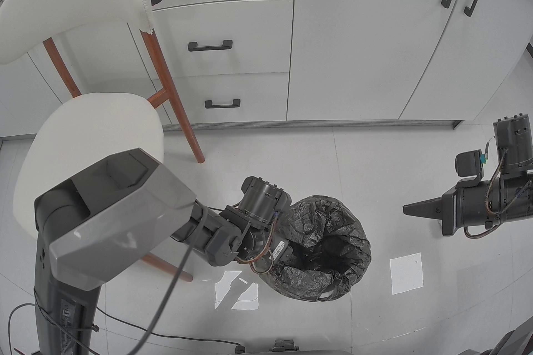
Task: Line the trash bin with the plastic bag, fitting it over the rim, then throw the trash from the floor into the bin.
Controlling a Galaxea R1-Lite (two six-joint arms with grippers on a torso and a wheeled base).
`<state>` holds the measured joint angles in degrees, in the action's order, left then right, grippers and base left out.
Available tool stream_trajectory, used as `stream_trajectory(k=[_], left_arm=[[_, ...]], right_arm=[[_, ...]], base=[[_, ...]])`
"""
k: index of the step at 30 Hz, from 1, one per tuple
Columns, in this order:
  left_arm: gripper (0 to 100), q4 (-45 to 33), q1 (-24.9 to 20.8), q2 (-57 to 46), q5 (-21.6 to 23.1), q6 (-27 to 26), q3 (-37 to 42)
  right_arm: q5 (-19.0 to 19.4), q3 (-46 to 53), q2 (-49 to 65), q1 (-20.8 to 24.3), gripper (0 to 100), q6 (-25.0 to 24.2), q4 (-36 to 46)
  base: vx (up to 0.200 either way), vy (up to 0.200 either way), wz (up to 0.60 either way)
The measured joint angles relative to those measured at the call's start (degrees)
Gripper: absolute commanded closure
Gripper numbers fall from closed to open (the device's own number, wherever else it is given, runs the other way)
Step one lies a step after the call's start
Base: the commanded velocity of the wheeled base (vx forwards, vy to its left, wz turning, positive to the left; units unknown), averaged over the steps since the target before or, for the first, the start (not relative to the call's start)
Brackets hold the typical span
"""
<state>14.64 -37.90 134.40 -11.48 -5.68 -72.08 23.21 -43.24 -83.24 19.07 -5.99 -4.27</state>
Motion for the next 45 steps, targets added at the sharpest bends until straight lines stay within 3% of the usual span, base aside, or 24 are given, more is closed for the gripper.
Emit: stream_trajectory(k=[14, 30, 45], left_arm=[[0, 0.6, 0.6, 0.2, -1.2, -3.1, 3.3], [0, 5.5, 10.0, 0.2, -6.8, -7.9, 3.3], [0, 9.2, 3.9, 0.1, -4.5, -1.8, -2.3]], right_arm=[[-0.1, 0.3, 0.6, -0.3, 100, 0.0, 0.1], [-0.1, 0.2, 0.7, -0.3, 100, 0.1, 0.1], [-0.1, 0.2, 0.6, -0.5, 100, 0.2, 0.0]], base=[[0.0, 0.0, 0.0], [0.0, 0.0, 0.0], [0.0, 0.0, 0.0]])
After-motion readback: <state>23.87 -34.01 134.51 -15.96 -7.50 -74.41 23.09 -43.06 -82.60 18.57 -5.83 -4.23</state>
